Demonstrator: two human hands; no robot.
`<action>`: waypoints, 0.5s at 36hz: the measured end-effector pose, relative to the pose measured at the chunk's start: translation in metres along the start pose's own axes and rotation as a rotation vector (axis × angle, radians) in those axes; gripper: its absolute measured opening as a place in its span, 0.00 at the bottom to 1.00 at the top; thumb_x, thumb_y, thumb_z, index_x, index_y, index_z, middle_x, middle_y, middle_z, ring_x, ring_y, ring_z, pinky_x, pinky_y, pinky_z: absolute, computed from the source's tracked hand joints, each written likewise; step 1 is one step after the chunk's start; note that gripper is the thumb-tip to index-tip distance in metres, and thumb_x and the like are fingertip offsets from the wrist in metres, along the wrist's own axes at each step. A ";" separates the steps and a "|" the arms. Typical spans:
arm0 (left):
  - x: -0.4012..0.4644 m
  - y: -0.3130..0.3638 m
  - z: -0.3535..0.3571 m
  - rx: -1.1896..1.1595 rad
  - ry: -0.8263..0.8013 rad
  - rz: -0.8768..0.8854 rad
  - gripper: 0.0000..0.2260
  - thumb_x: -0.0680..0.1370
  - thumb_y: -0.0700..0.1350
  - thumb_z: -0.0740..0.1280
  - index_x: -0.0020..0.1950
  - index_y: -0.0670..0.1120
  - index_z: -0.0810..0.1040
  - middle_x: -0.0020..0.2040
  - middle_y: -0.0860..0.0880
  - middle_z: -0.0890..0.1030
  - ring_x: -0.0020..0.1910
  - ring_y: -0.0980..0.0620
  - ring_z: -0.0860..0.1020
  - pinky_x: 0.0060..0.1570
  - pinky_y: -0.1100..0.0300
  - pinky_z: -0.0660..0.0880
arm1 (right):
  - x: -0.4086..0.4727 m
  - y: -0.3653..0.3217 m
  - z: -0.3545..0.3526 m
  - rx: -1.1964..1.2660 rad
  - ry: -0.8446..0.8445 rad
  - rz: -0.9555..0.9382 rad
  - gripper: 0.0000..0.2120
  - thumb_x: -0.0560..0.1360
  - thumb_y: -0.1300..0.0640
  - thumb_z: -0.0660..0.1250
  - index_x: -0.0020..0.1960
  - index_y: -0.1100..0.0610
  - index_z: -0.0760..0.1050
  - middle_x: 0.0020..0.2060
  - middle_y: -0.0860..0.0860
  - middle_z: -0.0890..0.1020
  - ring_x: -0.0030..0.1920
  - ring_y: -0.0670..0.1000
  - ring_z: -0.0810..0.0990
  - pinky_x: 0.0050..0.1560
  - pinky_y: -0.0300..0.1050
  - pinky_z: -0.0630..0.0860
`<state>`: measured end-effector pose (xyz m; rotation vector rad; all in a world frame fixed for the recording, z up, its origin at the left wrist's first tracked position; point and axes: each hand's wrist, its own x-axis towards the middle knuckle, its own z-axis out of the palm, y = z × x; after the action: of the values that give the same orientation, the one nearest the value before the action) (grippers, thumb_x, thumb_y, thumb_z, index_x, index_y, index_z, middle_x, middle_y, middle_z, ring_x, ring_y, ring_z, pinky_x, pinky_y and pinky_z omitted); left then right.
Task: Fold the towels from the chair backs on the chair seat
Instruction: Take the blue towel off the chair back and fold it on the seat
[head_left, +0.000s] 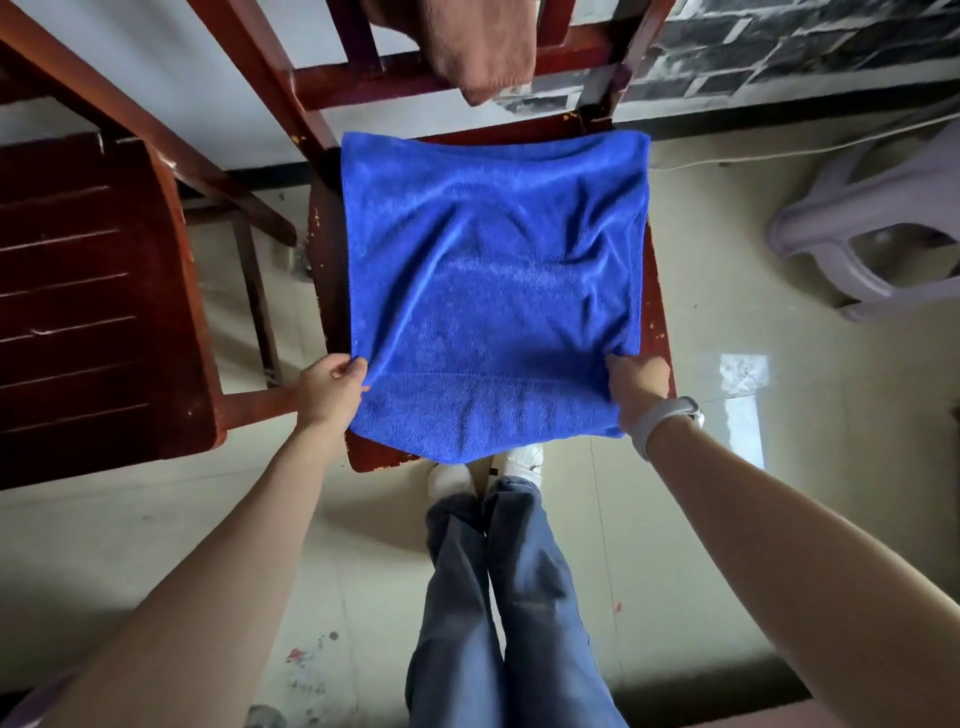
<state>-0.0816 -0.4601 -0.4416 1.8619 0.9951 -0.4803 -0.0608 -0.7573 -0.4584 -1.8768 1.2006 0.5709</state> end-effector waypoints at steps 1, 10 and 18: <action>-0.003 0.004 -0.001 -0.036 -0.009 0.004 0.12 0.78 0.40 0.62 0.35 0.50 0.71 0.42 0.45 0.73 0.30 0.59 0.78 0.45 0.56 0.76 | -0.002 -0.002 -0.002 0.028 -0.006 0.018 0.15 0.72 0.60 0.63 0.29 0.56 0.64 0.29 0.51 0.67 0.33 0.52 0.64 0.35 0.44 0.64; -0.027 0.038 -0.045 -0.611 -0.192 -0.034 0.06 0.79 0.41 0.60 0.44 0.48 0.74 0.34 0.55 0.82 0.29 0.60 0.78 0.38 0.66 0.75 | -0.054 -0.024 -0.070 0.530 0.106 -0.276 0.10 0.74 0.63 0.62 0.36 0.53 0.69 0.32 0.49 0.73 0.33 0.48 0.72 0.36 0.40 0.71; -0.036 -0.041 -0.030 -0.023 -0.142 -0.164 0.07 0.77 0.38 0.64 0.39 0.47 0.75 0.39 0.43 0.78 0.32 0.49 0.77 0.39 0.59 0.73 | -0.041 0.088 -0.058 0.058 -0.096 -0.042 0.09 0.76 0.66 0.60 0.47 0.73 0.75 0.29 0.54 0.73 0.25 0.45 0.74 0.32 0.38 0.73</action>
<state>-0.1380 -0.4399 -0.4257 1.7078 1.0562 -0.6863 -0.1612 -0.8021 -0.4302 -1.8017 1.1016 0.5907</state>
